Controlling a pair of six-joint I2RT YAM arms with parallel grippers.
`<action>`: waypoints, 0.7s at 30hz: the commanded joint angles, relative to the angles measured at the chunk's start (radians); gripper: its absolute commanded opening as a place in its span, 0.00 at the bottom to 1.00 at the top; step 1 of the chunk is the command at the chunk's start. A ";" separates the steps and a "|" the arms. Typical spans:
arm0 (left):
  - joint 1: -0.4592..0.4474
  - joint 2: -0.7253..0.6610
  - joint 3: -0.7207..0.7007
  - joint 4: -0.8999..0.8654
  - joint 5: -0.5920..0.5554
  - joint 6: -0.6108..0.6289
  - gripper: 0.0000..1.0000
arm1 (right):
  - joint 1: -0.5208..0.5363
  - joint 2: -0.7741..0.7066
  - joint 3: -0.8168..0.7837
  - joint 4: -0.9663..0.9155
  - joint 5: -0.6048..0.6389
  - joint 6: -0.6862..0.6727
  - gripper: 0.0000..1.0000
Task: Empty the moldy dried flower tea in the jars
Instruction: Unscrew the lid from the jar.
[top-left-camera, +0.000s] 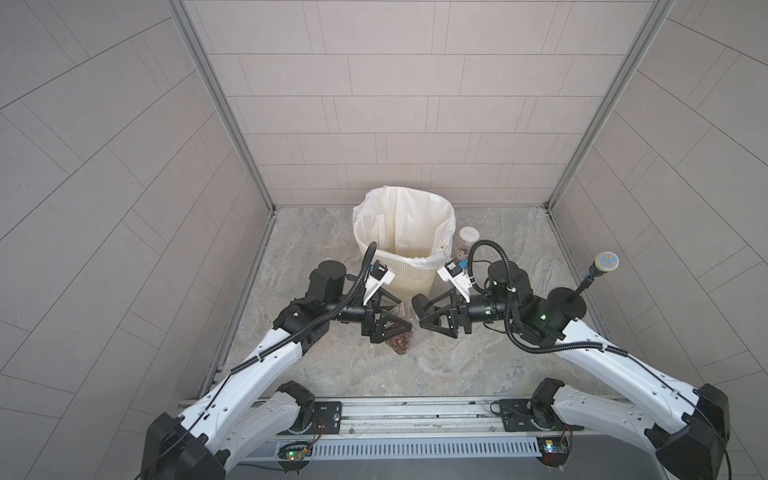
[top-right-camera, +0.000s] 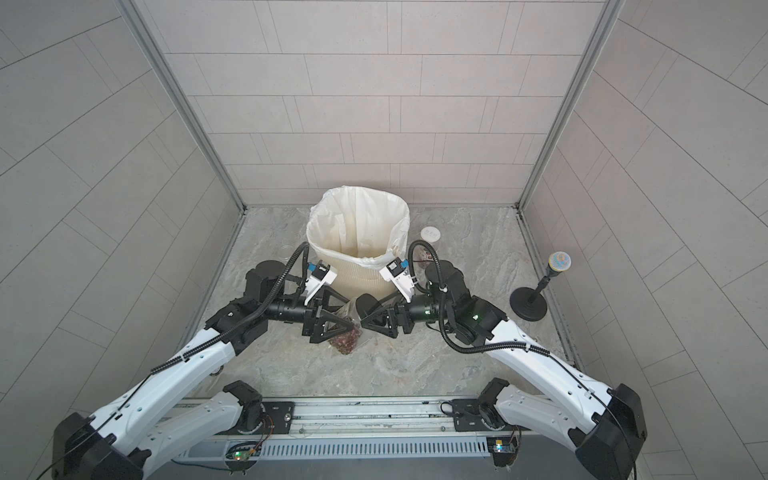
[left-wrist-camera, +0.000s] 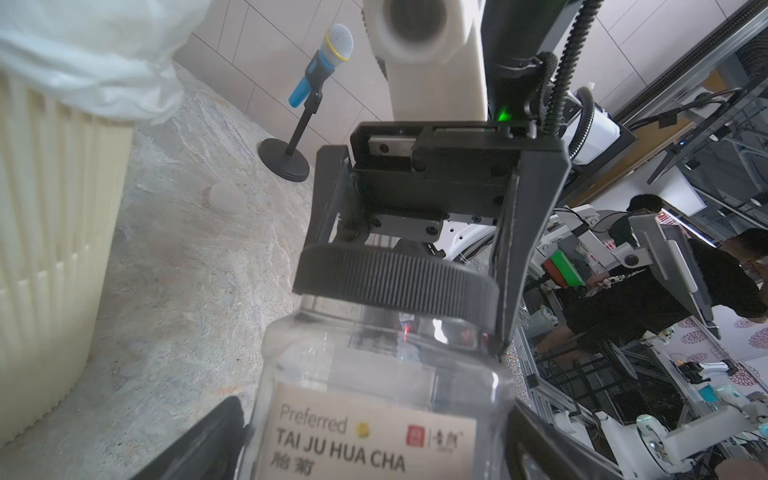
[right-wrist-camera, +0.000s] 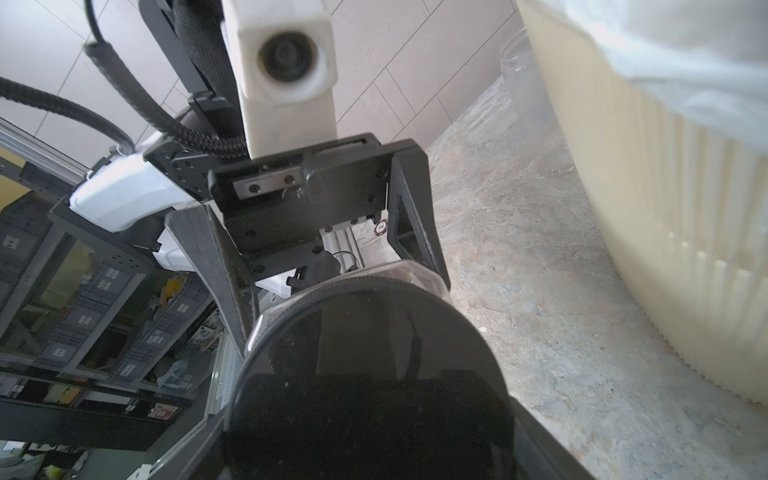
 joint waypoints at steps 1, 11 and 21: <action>-0.003 0.006 0.003 0.003 0.049 0.013 0.99 | -0.007 -0.008 0.016 0.069 -0.056 0.020 0.66; -0.047 0.042 0.022 0.013 0.042 0.004 0.96 | -0.008 0.037 0.028 0.205 -0.064 0.084 0.64; -0.051 0.056 0.019 0.041 0.028 -0.003 0.83 | -0.012 0.075 0.057 0.200 -0.085 0.057 0.63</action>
